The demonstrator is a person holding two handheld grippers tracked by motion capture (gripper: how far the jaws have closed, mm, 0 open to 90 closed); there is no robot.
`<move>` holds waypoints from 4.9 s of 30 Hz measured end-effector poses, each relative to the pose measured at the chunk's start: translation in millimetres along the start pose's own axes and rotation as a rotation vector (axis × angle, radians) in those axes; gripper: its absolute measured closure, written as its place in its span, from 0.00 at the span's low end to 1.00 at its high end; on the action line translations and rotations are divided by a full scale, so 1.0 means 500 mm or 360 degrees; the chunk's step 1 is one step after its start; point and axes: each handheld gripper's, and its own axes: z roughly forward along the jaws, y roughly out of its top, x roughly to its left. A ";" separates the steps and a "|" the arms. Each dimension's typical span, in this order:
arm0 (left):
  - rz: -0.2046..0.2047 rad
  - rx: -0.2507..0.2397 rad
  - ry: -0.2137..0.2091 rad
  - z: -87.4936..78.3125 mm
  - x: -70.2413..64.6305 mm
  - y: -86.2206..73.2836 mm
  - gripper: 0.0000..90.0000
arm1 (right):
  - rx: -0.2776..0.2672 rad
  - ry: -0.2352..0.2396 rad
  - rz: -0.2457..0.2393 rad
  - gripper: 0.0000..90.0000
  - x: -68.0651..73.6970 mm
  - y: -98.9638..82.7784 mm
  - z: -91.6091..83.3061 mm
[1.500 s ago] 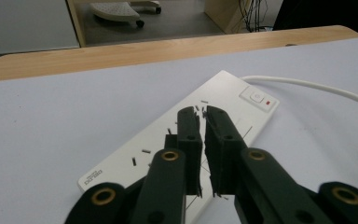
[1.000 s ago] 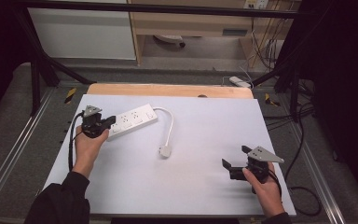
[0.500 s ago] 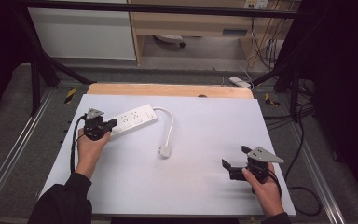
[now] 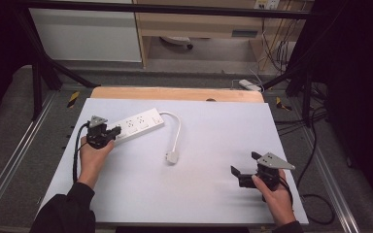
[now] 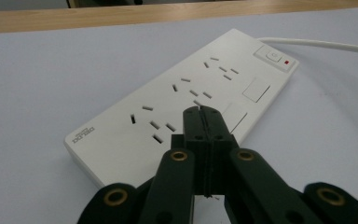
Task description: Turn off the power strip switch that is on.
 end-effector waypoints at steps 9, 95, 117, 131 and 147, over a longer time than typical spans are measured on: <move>0.0018 0.0018 0.0011 0.004 0.002 -0.004 1.00 | 0.0000 0.0002 0.0003 0.03 -0.001 0.000 0.000; 0.0018 -0.0001 0.0035 0.010 0.018 -0.030 1.00 | 0.0034 0.0018 -0.0013 0.03 0.004 -0.003 0.008; 0.0018 -0.0008 0.0040 0.010 0.017 -0.031 1.00 | 0.0038 0.0020 -0.0014 0.03 0.004 -0.004 0.009; 0.0034 0.0002 0.0051 0.012 0.017 -0.033 1.00 | 0.0037 0.0021 -0.0014 0.03 0.004 -0.004 0.009; 0.0033 0.0002 0.0047 0.013 0.018 -0.032 1.00 | 0.0032 0.0020 -0.0012 0.03 0.003 -0.003 0.009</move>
